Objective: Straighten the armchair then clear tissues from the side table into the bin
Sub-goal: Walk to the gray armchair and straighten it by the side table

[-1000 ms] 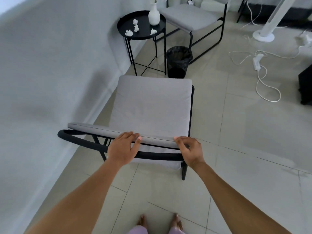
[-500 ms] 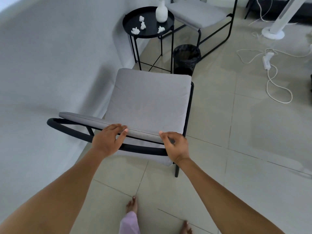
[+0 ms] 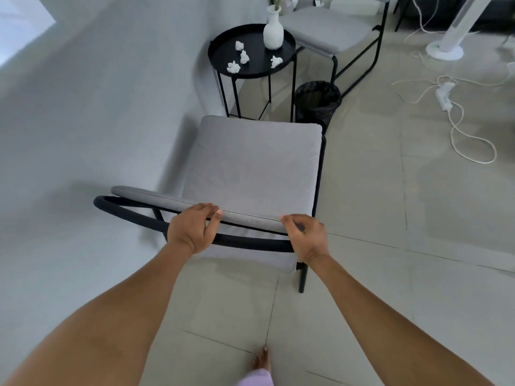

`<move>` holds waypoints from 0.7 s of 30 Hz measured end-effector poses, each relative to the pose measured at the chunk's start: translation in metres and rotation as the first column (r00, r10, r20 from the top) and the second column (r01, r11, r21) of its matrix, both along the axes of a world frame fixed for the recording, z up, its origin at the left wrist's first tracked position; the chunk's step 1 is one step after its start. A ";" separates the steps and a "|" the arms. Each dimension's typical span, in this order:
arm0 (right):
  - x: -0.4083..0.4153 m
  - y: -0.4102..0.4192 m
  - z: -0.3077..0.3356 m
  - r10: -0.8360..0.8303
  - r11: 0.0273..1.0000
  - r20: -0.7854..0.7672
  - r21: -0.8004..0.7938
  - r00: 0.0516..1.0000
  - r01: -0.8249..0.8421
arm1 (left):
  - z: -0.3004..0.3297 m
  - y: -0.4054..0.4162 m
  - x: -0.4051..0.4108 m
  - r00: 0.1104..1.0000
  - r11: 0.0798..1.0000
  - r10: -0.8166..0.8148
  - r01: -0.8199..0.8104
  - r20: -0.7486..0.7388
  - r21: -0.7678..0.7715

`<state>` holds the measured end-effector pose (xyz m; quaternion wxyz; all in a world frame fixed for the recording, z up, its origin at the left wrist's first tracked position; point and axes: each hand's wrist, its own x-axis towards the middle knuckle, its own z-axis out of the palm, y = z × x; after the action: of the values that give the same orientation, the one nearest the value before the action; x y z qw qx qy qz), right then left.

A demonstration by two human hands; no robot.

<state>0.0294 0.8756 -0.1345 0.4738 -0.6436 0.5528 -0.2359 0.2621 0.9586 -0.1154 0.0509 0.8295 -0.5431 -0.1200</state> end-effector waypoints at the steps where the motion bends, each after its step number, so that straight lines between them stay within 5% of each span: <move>1: 0.008 0.000 0.000 -0.002 1.000 0.000 -0.012 1.000 0.002 | 0.000 -0.002 0.008 1.000 1.000 0.001 -0.001 0.003 -0.010; 21: 0.077 -0.038 -0.002 -0.011 1.000 0.023 0.003 1.000 0.011 | -0.003 -0.046 0.079 0.999 0.994 -0.023 0.026 0.027 -0.109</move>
<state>0.1063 0.8372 -0.1362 0.4798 -0.6371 0.5512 -0.2453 0.3407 0.9125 -0.1181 0.0878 0.8202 -0.5597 -0.0798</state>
